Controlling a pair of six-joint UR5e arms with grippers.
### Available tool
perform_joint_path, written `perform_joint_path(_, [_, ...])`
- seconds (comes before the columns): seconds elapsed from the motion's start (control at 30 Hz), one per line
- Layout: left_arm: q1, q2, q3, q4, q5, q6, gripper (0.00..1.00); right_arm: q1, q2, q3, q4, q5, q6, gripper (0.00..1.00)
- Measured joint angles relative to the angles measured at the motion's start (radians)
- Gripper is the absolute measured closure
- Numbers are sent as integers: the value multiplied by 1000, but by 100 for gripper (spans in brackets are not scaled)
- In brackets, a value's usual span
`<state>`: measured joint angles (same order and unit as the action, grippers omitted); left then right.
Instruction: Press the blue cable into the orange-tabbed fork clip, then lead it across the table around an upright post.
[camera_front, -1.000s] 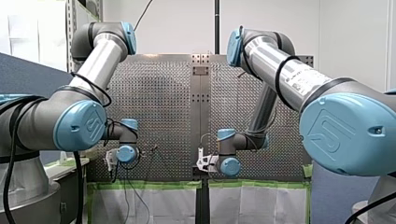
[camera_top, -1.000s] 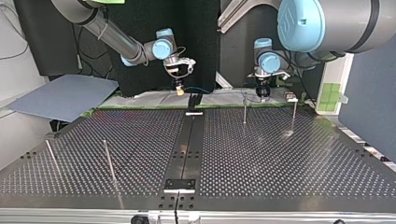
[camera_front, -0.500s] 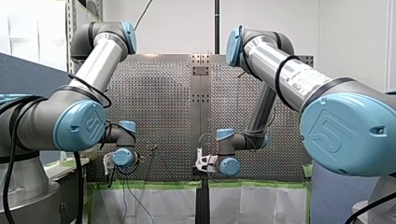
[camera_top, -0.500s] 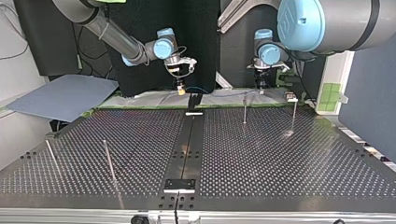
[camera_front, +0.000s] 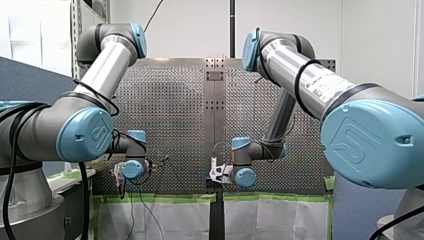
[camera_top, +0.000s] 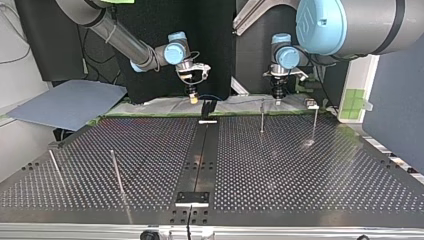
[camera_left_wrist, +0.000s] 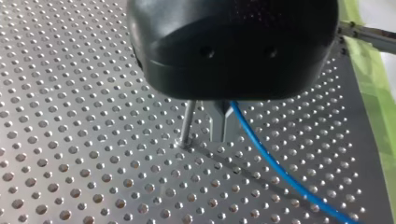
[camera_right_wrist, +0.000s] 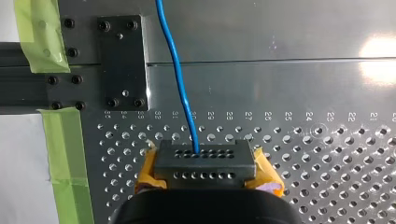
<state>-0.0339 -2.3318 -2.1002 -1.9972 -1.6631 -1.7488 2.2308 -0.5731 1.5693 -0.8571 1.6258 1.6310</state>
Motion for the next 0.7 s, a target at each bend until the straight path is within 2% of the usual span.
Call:
perform_joint_path(0.5, [-3,-6,10,-4,44,-22,100,-1,9,-5,8,-5,1,100])
perform_joint_path(0.7, [-7,-50,35,-22,68,-39,100,3,31,-9,19,-7,-1,100])
